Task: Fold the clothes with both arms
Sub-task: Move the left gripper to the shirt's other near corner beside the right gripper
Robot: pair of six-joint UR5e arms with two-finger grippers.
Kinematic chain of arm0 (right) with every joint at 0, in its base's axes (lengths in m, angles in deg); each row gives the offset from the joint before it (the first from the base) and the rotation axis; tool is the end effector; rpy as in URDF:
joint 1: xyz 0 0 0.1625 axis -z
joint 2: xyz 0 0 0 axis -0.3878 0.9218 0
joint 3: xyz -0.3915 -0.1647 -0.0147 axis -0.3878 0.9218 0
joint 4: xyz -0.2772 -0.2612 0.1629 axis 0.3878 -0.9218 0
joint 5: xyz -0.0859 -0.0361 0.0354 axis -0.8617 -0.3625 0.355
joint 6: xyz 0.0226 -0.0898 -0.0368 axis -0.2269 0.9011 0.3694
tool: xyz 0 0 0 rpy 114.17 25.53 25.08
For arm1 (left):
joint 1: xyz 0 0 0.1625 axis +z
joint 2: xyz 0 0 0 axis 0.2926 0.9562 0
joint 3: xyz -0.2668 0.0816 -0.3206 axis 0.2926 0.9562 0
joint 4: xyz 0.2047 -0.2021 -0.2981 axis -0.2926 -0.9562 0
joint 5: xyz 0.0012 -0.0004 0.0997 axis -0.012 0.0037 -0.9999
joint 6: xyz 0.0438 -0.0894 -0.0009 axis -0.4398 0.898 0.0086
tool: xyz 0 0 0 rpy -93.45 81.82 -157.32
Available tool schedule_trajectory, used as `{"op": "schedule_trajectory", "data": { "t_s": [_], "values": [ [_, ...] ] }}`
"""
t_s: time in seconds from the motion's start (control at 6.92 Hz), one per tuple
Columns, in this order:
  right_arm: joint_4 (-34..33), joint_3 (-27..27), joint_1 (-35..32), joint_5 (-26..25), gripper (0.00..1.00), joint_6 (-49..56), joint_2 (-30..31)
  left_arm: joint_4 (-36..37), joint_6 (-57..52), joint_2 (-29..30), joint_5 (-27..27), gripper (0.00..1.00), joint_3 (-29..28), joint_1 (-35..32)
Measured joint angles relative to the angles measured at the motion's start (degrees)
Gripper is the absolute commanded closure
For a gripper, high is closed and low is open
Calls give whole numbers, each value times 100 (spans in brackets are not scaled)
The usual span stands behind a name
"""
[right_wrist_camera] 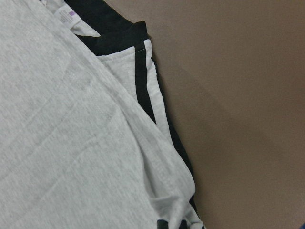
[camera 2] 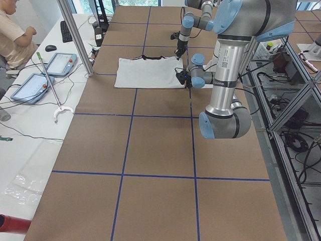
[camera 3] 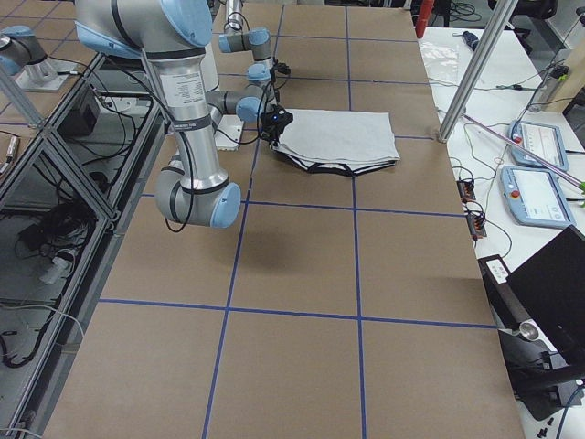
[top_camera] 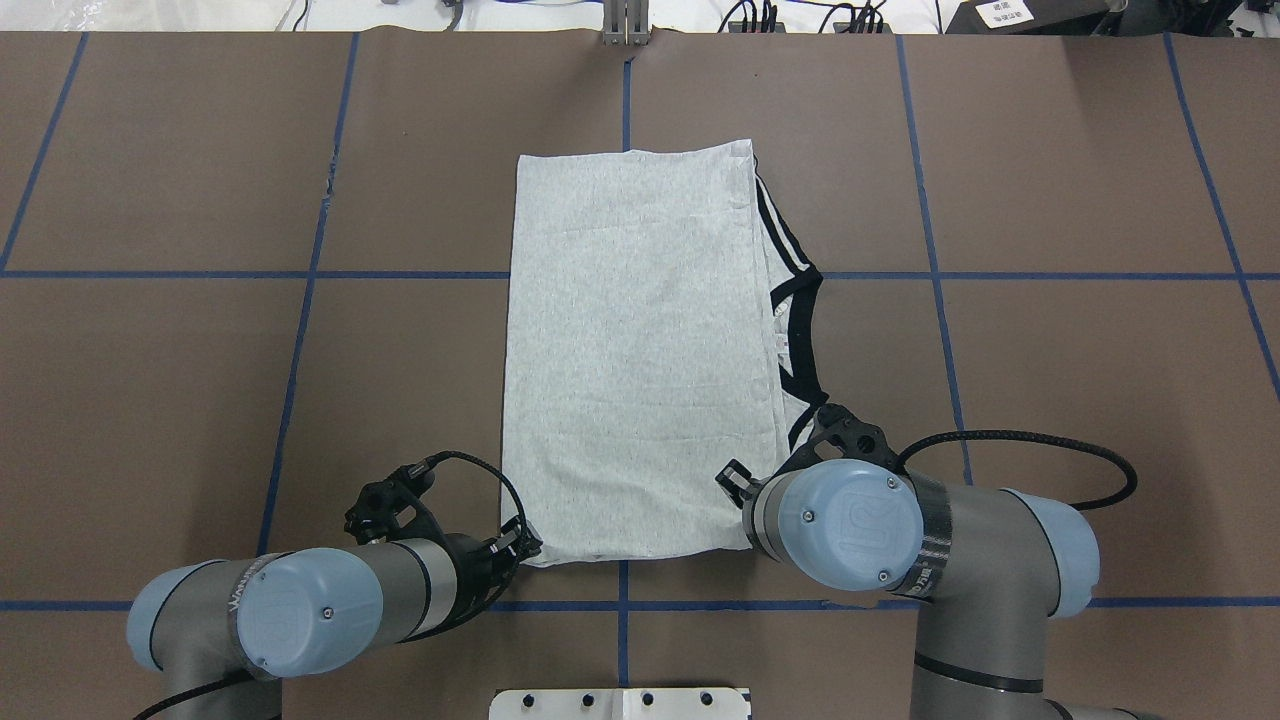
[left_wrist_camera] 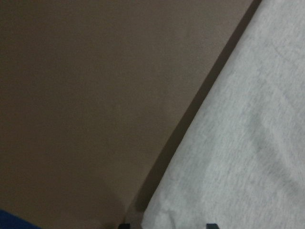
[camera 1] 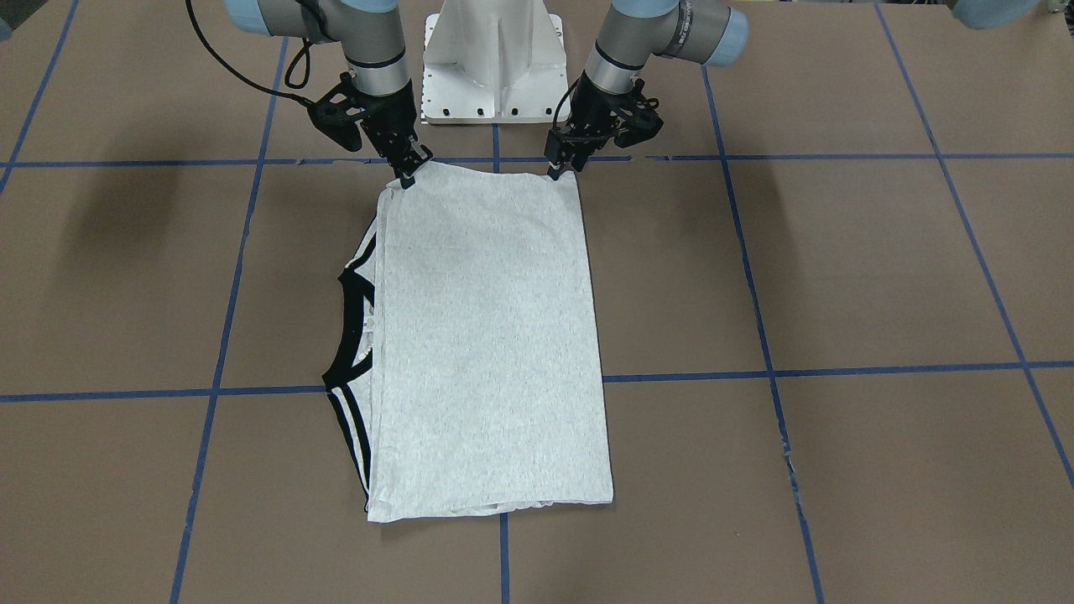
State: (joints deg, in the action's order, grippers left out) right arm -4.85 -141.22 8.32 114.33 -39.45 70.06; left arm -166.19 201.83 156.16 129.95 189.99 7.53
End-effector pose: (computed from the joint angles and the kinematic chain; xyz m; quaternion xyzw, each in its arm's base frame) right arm -0.5180 -0.2696 0.2704 -0.0748 -0.3796 0.3775 0.8413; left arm 0.5474 -0.2323 0.2963 -0.0676 0.5189 -0.2977 0.7985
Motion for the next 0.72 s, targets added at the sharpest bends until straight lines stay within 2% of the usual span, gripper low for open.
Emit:
{"op": "schedule_trajectory", "data": {
  "t_s": [0.14,0.58,0.72],
  "values": [
    [1,0,0,0,100,0,3,2,-5,-3,0,100,2,-5],
    [2,0,-1,0,100,-6,3,10,1,-30,-35,100,54,-15],
    [-2,0,0,0,100,-8,-4,10,6,-147,-27,100,230,-15]
  ]
}}
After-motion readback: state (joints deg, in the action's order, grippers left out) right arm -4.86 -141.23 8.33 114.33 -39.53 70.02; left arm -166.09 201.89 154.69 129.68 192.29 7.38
